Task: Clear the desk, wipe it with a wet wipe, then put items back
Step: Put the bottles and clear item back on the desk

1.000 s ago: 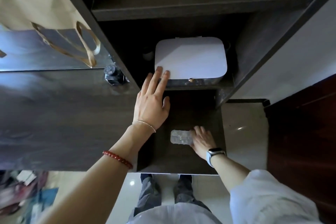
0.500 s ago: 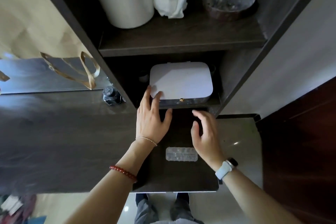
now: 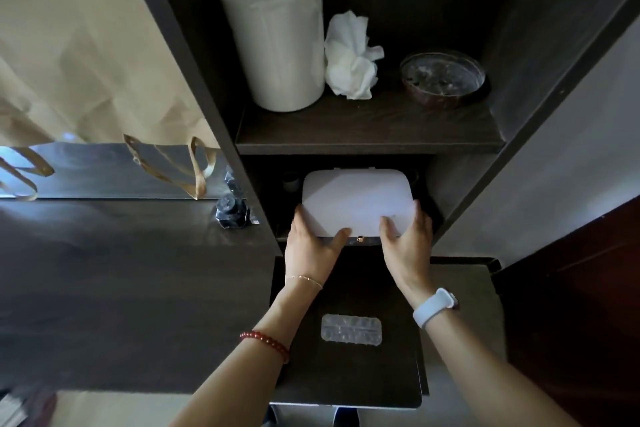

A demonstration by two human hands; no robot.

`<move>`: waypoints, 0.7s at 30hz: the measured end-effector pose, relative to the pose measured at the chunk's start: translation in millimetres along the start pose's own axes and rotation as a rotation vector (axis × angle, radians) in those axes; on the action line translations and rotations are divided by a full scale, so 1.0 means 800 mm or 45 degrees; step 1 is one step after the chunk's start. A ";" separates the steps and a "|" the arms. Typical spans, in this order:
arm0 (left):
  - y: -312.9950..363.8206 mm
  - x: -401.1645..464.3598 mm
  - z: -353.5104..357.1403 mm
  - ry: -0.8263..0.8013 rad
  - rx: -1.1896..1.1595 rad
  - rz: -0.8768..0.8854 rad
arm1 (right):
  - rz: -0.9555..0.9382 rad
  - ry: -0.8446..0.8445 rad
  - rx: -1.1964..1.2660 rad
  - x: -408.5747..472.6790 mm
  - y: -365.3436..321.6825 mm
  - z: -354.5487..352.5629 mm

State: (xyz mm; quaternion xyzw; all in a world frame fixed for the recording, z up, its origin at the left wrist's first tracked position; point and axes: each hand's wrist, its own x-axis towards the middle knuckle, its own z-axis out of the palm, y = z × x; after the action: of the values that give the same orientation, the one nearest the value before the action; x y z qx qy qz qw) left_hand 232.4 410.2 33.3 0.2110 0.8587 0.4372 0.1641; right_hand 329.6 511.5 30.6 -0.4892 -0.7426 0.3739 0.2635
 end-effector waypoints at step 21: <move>-0.244 -0.205 -0.329 0.105 -0.015 -0.193 | -0.019 -0.382 0.199 -0.368 -0.107 0.159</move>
State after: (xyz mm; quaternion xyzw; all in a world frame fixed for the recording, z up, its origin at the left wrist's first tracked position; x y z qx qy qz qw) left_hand 207.6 44.7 37.9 0.1262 0.8756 0.4370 0.1624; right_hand 300.5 180.9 18.7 -0.4006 -0.7459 0.4972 0.1897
